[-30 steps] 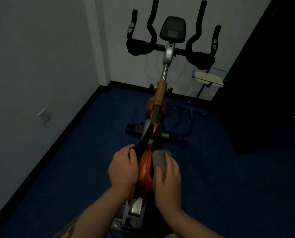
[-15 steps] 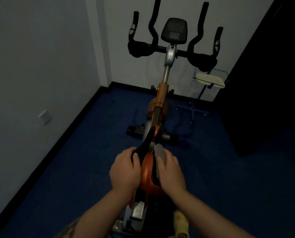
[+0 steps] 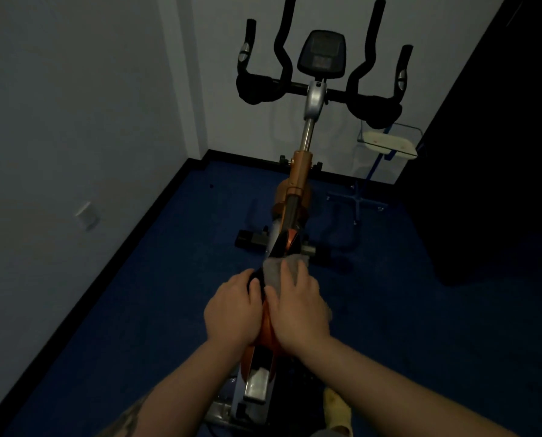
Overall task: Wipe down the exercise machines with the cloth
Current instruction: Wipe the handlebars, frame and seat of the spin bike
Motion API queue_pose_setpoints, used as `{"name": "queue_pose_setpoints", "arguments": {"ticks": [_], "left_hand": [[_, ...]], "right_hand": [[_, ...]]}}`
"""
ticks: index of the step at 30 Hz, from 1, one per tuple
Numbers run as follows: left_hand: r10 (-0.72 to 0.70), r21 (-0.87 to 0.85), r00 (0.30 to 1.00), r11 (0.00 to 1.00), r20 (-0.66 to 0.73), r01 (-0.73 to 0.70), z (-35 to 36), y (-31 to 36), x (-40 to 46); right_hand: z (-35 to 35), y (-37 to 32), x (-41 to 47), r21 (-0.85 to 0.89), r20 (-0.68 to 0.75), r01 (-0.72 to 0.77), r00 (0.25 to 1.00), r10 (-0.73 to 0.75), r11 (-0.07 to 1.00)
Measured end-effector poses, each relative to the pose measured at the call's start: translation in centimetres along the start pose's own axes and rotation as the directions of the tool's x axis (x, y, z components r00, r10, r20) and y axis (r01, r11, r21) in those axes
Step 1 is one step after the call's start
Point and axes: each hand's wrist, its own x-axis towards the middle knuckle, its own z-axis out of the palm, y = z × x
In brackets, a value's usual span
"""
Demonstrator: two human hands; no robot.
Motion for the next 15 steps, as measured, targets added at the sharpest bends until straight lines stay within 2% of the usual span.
{"name": "queue_pose_setpoints", "arguments": {"ticks": [2, 3, 9, 13, 15], "left_hand": [[0.000, -0.031, 1.000, 1.000, -0.003, 0.000, 0.2, -0.3, 0.0], [0.002, -0.040, 1.000, 0.999, -0.006, -0.002, 0.2, -0.3, 0.1], [0.011, -0.037, 1.000, 0.999, -0.009, -0.011, 0.2, -0.4, 0.1], [0.003, -0.055, 1.000, 0.998, -0.011, -0.003, 0.2, -0.4, 0.2], [0.008, -0.044, 1.000, 0.999, -0.021, -0.009, 0.3, -0.4, 0.3]], "right_hand": [[0.1, 0.6, -2.4, -0.052, 0.009, 0.142, 0.990, -0.141, 0.989], [0.0, 0.9, -2.4, -0.044, 0.014, 0.161, 0.987, -0.160, 0.986], [0.3, -0.3, 1.5, 0.010, -0.006, 0.026, 1.000, -0.026, 1.000], [-0.4, 1.0, -1.9, -0.060, 0.024, 0.181, 0.983, -0.180, 0.982], [-0.6, 1.3, -0.2, 0.011, 0.032, 0.153, 0.988, -0.154, 0.988]]}}
